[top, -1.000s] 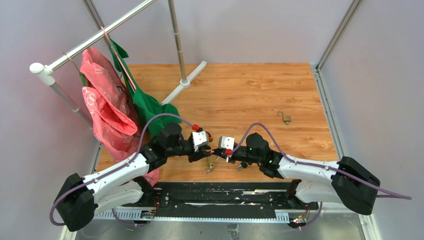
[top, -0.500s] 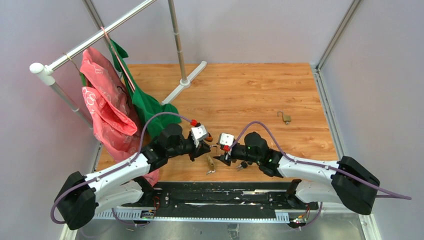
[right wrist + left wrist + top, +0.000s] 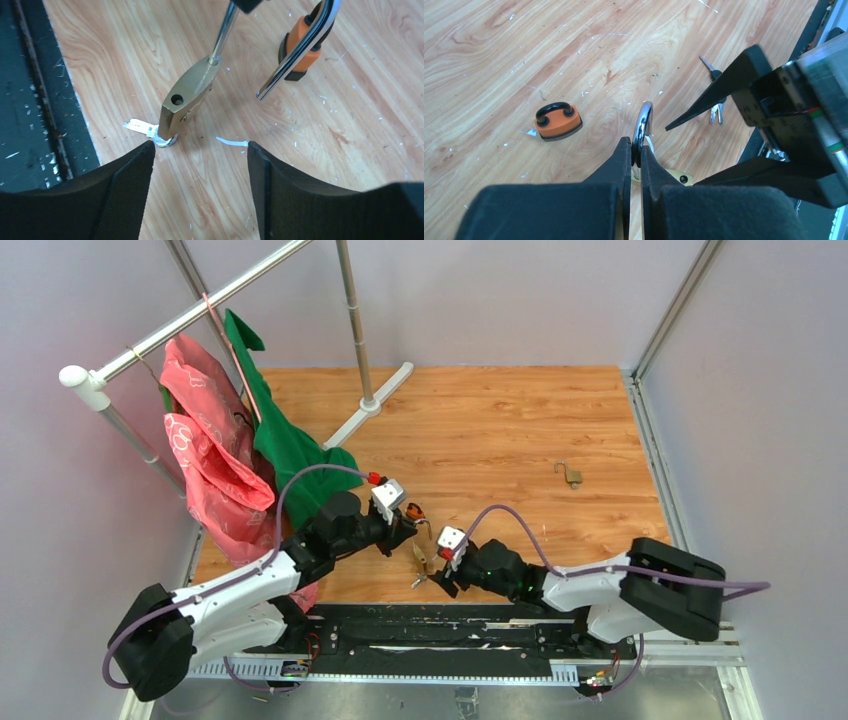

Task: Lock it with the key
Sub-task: Adjust the lock.

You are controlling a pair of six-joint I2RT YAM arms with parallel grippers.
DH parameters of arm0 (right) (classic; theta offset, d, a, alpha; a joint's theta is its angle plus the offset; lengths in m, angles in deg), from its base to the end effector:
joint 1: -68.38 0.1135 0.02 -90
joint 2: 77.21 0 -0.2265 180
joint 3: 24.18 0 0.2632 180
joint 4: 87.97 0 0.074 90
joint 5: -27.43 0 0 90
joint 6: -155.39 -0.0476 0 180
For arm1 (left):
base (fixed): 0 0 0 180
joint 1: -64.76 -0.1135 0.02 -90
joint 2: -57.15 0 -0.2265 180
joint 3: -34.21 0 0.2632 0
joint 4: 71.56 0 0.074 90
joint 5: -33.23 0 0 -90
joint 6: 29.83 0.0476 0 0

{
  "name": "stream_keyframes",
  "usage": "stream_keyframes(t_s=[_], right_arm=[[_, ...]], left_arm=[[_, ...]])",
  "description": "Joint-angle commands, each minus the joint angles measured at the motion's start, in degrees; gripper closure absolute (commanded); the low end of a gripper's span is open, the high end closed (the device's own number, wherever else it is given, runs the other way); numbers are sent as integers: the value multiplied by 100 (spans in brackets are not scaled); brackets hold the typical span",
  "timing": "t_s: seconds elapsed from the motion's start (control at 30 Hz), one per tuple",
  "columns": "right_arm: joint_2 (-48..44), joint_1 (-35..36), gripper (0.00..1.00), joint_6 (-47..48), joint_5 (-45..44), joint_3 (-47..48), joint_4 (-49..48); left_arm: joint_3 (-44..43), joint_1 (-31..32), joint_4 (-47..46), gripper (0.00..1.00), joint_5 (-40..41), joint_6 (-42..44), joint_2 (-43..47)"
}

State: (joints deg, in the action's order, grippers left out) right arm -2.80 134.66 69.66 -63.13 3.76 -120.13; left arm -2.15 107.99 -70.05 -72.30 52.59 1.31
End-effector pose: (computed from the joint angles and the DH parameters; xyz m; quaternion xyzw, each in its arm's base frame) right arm 0.1043 0.2362 0.1108 -0.4536 0.6464 0.3127 0.5278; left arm 0.1755 -0.1825 0.1702 0.3228 0.7539 -0.3414 0.4592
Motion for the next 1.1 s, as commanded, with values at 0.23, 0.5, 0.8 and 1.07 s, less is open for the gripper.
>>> stream_keyframes(t_s=[0.23, 0.5, 0.8, 1.07], right_arm=[[1323, -245, 39, -767, -529, 137, -2019], [1482, -1253, 64, -513, 1340, 43, -2080], [1506, -1475, 56, -118, 2456, -224, -2623], [171, -1557, 38, 551, 2991, 44, -580]], left_arm=[[156, 2, 82, 100, 435, -339, 191], [260, -17, 221, 100, -318, 7, 361], [355, -139, 145, 100, -348, 609, 464], [296, -139, 153, 100, -862, 1328, 490]])
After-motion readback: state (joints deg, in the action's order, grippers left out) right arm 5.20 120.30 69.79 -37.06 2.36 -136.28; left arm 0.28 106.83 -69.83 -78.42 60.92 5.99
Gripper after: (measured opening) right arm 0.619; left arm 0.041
